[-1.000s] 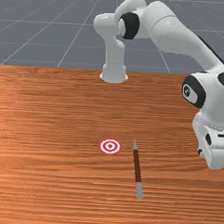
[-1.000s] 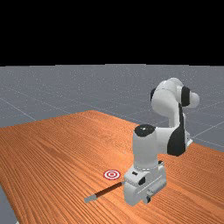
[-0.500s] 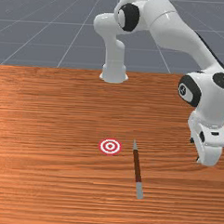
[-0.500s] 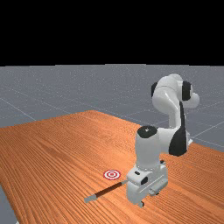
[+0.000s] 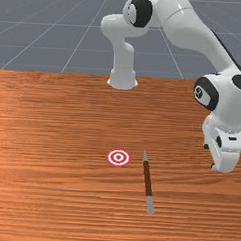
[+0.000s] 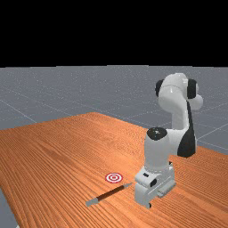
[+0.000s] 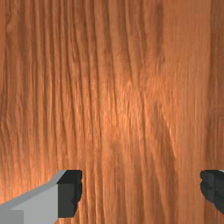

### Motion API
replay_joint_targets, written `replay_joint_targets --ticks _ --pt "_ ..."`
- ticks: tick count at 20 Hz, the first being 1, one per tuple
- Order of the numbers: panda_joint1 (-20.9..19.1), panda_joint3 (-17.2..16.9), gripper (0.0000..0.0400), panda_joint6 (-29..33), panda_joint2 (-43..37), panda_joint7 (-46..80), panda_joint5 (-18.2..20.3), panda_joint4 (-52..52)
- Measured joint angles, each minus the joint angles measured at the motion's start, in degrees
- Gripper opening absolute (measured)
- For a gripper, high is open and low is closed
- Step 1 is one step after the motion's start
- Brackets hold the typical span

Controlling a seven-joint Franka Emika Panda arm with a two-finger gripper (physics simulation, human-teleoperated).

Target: Pick up the pen and put it to the marker

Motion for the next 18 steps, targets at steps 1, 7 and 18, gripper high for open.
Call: replay_joint_targets --ticks 1,7,18 --pt "1.62 -0.33 0.04 -2.6 2.49 1.55 -0.5 4.76" --pt "3.96 1.84 0.04 -4.6 6.14 0.98 0.53 10.81" --pt "-4.61 1.18 0.04 -1.88 1.52 -11.12 0.1 2.9"
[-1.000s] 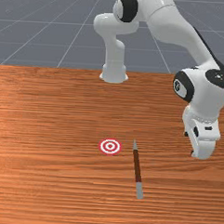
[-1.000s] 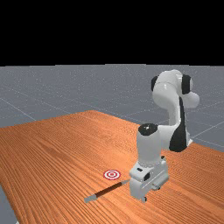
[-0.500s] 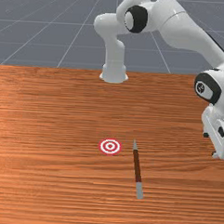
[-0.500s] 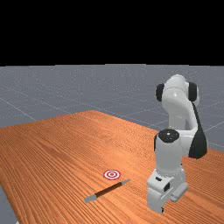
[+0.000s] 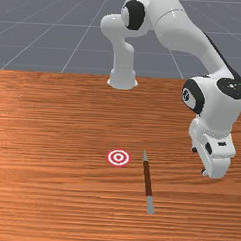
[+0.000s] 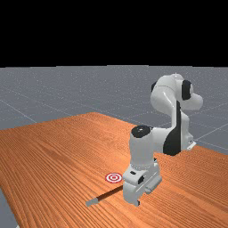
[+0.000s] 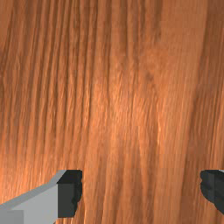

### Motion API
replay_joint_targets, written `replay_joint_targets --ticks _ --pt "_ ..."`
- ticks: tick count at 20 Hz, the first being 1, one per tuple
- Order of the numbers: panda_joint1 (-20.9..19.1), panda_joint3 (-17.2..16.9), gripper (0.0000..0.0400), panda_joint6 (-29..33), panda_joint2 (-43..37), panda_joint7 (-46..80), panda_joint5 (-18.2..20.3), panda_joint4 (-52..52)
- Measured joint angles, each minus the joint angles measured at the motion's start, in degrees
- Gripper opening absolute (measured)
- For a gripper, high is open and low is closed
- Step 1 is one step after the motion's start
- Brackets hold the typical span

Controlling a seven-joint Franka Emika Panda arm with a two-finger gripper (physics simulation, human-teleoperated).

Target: Pick up the pen and put it to the marker

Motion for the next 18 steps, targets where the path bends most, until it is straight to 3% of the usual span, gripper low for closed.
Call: replay_joint_targets --ticks 1,3,4,9,10,12,13,14,15,16,17,18 --pt "0.2 -0.08 0.04 -4.35 4.96 -1.92 -0.27 9.4" --pt "0.19 -0.8 0.04 -3.64 4.76 3.87 1.01 8.55" --pt "0.3 -0.49 0.04 -7.1 8.41 -0.11 0.2 15.63" --pt "-4.6 -0.76 0.04 -1.8 2.07 -4.66 0.44 3.52" --pt "-5.61 -0.97 0.04 -6.31 3.71 -4.02 1.32 7.2" --pt "-6.61 -1.23 0.04 -9.32 6.29 -4.76 1.5 11.89" --pt "-6.71 -1.3 0.04 -8.65 6.68 -4.78 1.47 11.64" --pt "-5.7 -2.99 0.04 -2.45 3.67 -2.95 -0.48 4.69" --pt "-6.88 -1.49 0.04 -5.68 5.45 -4.87 1.24 7.84" --pt "-7.34 -1.41 0.04 -1.29 3.09 -7.25 0.39 2.89" --pt "-7.28 -1.5 0.04 -7.58 7.28 -5.57 1.3 10.88" --pt "-7.33 -1.56 0.04 -6.2 7.4 -5.57 1.25 10.02"
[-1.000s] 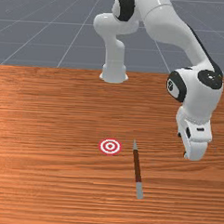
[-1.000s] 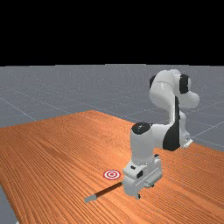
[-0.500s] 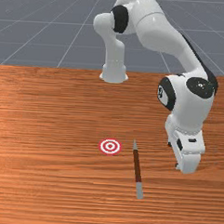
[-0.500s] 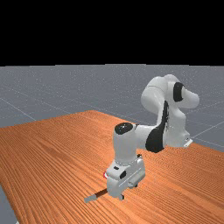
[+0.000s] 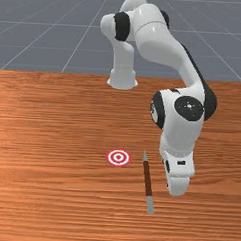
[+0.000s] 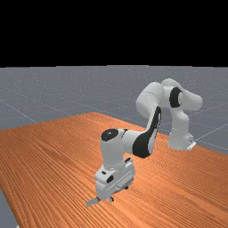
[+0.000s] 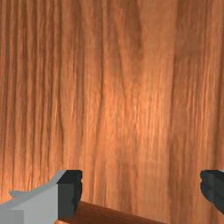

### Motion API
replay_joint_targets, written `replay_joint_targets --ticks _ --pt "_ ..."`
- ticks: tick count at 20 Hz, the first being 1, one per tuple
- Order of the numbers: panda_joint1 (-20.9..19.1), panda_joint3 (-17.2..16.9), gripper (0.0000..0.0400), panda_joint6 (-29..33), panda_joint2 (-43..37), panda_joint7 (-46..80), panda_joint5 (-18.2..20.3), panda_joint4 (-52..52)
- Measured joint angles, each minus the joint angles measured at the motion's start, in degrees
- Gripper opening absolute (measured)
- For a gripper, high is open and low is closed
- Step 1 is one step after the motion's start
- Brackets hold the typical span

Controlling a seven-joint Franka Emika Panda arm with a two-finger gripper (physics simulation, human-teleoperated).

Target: Pick up the pen and put it to the marker

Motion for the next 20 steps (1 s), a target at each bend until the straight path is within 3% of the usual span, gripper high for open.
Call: replay_joint_targets --ticks 3,4,10,11,12,17,20 --pt "0.06 -0.06 0.04 0.62 2.96 -0.1 -0.03 2.05" --pt "0.01 -0.18 0.04 3.88 1.63 0.02 -0.19 -1.55" --pt "0.72 -1.16 0.04 3.41 1.91 1.01 -1.16 -1.02" --pt "0.13 -0.55 0.04 7.69 -0.55 0.42 -0.64 -5.61" --pt "-0.19 -0.21 0.04 4.34 0.47 -1.25 -0.65 -2.87" --pt "-4.42 0.91 0.04 6.6 -1.72 -5.58 1.14 -7.09" --pt "-3.95 -0.61 0.04 12.46 -8.32 -1.28 0.89 -19.53"
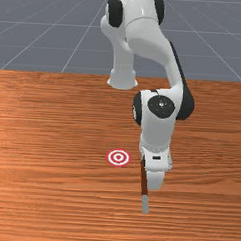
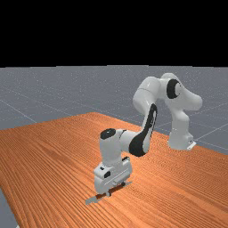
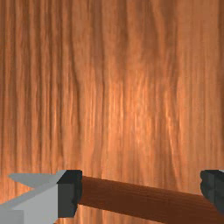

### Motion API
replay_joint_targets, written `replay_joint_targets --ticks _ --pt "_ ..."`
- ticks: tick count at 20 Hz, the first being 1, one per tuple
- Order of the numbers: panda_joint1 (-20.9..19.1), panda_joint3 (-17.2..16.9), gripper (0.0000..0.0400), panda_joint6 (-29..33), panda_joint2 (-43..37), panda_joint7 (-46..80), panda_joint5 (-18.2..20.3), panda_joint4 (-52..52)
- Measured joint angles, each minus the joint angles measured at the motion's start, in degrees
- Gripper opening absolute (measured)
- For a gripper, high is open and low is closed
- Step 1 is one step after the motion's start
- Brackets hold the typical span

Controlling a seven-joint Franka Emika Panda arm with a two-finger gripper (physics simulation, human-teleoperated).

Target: Pick up the pen and put it to the marker

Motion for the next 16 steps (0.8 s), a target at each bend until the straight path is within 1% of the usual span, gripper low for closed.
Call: replay_joint_targets --ticks 4,5,6,7,10,11,12,13,14,16 --pt "-0.15 0.39 0.04 6.19 -5.8 -1.46 -0.67 -11.18" --pt "-0.02 0.37 0.04 6.6 -5.91 -1.26 -0.71 -11.44" --pt "0.68 0.07 0.04 4.97 -5.22 2.28 0.4 -9.95" --pt "1.75 -0.04 0.04 4.76 -4.75 4.92 0.83 -9.09" --pt "5.67 0.5 0.04 3.07 -2.5 9.61 0.86 -4.88" --pt "6.53 0.92 0.04 2.46 -1.9 9.04 0.4 -3.75" --pt "7.24 0.96 0.04 5.58 -2.63 8.12 -0.63 -5.56" --pt "7.56 1.12 0.04 5.0 -2.35 8.28 -0.57 -4.96" --pt "7.78 1.05 0.04 6.08 -2.97 8.47 -0.74 -6.02" --pt "7.7 1.26 0.04 4.56 -3.09 8.29 -0.54 -5.36"
